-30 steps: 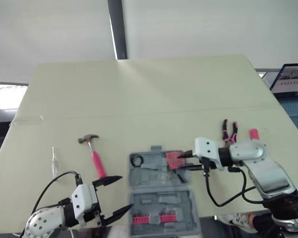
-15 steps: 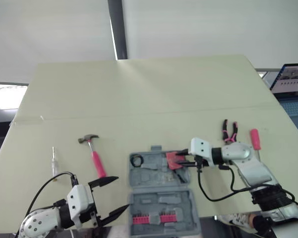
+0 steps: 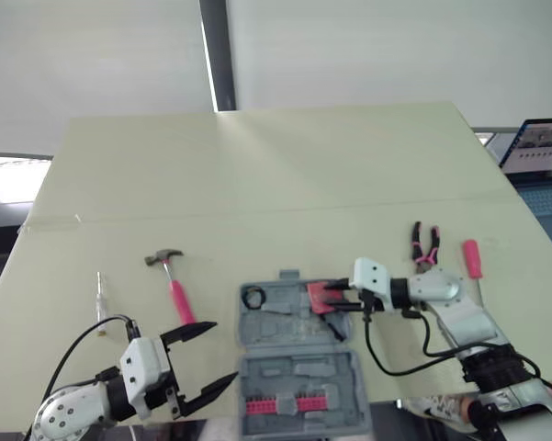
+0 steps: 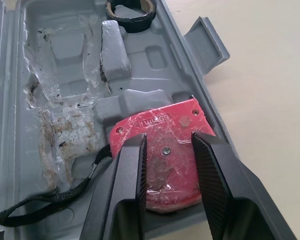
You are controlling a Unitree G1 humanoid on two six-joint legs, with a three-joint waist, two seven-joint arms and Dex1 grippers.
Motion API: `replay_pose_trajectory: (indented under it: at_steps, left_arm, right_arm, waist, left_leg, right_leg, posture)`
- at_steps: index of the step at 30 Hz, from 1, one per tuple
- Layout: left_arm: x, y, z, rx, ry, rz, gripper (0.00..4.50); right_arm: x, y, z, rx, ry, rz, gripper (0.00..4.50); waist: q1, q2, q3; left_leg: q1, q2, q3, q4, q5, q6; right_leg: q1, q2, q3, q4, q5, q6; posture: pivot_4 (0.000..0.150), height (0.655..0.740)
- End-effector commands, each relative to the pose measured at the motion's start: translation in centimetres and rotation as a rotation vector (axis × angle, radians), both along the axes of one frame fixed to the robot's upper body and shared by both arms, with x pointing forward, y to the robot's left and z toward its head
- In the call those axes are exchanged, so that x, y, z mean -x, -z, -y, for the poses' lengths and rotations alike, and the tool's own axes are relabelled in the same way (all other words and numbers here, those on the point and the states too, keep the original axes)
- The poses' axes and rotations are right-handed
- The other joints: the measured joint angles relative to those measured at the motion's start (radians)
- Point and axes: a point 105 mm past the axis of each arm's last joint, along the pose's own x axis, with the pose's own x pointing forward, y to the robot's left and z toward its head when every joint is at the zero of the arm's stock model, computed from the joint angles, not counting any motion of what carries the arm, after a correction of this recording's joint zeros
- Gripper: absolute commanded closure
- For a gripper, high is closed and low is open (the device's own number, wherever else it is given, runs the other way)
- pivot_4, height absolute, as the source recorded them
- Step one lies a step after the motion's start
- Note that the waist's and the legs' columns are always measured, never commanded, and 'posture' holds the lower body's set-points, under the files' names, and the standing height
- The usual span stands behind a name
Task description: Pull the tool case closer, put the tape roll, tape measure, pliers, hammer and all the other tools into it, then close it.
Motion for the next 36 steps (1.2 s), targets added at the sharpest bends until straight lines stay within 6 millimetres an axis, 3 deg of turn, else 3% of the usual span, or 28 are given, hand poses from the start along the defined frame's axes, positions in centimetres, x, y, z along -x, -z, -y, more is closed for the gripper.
replay_pose_trajectory:
  at_steps: [1,12,25,28,32,36]
  left_arm:
    - [-0.1,-1.2,0.0,0.015,-0.002,0.038,0.00]
    - [-0.4,-1.4,-0.3,0.018,-0.008,0.033,0.00]
    - [-0.4,-1.4,-0.1,0.015,0.008,0.033,0.00]
    - [-0.5,-1.5,0.0,0.023,0.009,0.043,0.00]
    - [-0.6,-1.5,0.0,0.031,0.001,0.043,0.00]
    - [-0.8,-1.0,-0.7,0.053,-0.091,-0.019,0.00]
  right_arm:
    - [0.7,2.2,0.7,0.015,0.041,-0.081,2.97]
    - [1.1,4.6,1.5,0.011,0.104,-0.154,2.97]
    - [1.0,4.3,1.4,-0.017,0.115,-0.148,2.97]
    - [0.5,2.8,1.6,-0.072,0.154,-0.143,2.97]
    - [-0.1,-1.6,2.4,-0.160,0.223,-0.097,2.97]
    - [1.9,-4.4,3.5,-0.168,0.281,-0.131,2.97]
  waist:
    - [0.000,-0.001,-0.001]
    - [0.000,-0.006,-0.005]
    - [0.002,-0.009,-0.008]
    - [0.004,-0.009,-0.008]
    - [0.017,-0.005,-0.006]
    - [0.026,0.001,-0.002]
  left_leg:
    - [0.000,0.000,0.000,0.000,0.000,0.000]
    - [0.001,0.000,0.000,0.000,0.000,0.000]
    - [0.002,0.000,-0.001,0.000,0.000,0.000]
    - [0.002,0.000,-0.001,0.000,0.000,0.000]
    - [0.001,0.000,-0.001,0.000,0.000,0.000]
    - [-0.001,0.000,-0.001,0.001,0.000,0.000]
  right_leg:
    - [0.000,0.000,0.000,0.000,0.000,0.000]
    - [0.002,0.000,0.000,0.000,0.000,0.000]
    - [0.003,0.000,-0.001,-0.001,0.000,0.000]
    - [0.003,0.000,-0.001,-0.001,0.000,0.000]
    - [0.003,0.000,-0.001,-0.001,0.000,0.000]
    - [0.000,0.000,0.000,-0.001,0.000,0.000]
  posture:
    - [0.150,0.7373]
    - [0.150,0.7373]
    - [0.150,0.7373]
    - [0.150,0.7373]
    - [0.150,0.7373]
    - [0.150,0.7373]
